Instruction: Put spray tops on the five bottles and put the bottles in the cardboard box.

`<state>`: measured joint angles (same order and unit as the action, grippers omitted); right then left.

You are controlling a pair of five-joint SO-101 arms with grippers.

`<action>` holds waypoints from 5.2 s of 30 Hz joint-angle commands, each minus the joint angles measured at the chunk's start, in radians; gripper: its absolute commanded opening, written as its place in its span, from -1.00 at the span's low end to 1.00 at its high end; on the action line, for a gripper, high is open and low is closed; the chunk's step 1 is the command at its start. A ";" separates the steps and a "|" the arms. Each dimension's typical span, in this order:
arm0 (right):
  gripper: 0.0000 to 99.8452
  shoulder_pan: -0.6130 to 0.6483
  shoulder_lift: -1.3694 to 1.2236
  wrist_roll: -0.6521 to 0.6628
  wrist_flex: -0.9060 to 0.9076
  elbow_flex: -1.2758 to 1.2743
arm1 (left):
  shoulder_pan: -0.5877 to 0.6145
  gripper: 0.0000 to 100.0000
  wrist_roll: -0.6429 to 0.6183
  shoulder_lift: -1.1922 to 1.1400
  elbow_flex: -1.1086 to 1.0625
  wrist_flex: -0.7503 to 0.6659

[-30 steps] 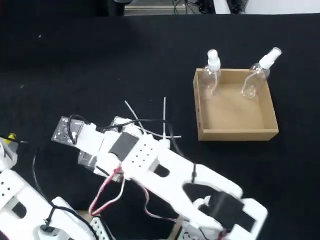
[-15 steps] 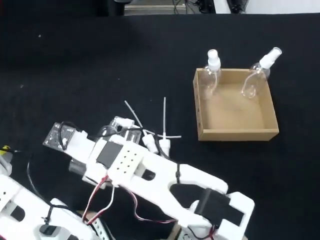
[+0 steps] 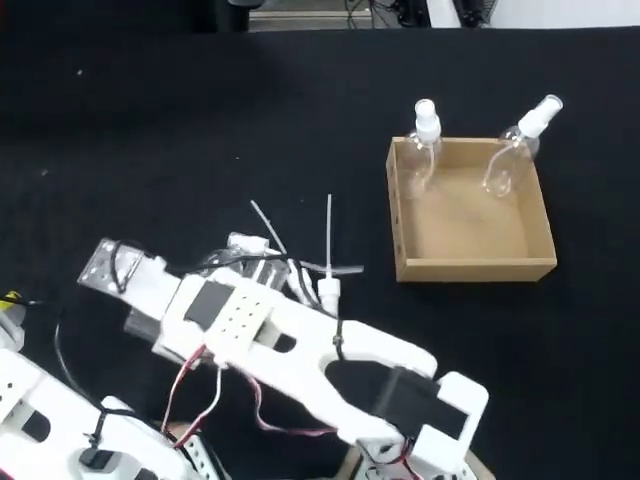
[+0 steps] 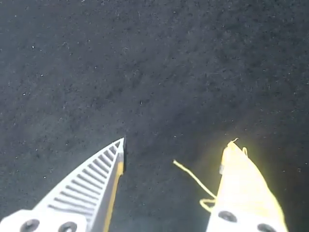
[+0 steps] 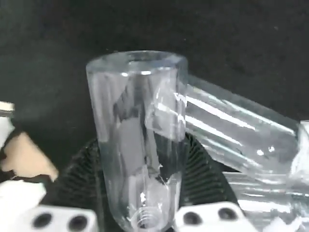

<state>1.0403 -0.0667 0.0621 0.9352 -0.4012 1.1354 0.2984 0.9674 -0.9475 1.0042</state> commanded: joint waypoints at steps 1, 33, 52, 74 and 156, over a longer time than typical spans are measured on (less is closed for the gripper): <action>-0.98 -0.089 -0.027 0.008 -0.005 0.027 | 0.004 -0.40 0.011 0.005 0.007 0.003; -0.98 -0.103 0.268 0.275 -0.052 -0.311 | 0.002 -0.39 0.011 0.005 0.001 0.008; -0.97 0.009 0.257 0.252 0.046 -0.277 | -0.074 -0.39 0.236 0.006 -0.033 0.072; -0.35 -0.230 0.762 0.261 0.451 -0.243 | -0.395 -0.40 0.344 0.015 -0.016 0.198; -0.43 -0.430 0.854 -0.180 0.072 -0.648 | -1.030 -0.40 0.232 0.015 -0.048 0.295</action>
<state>0.6337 0.7541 -0.1097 0.9950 -1.1393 0.0199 0.4672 0.9689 -1.0932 1.2835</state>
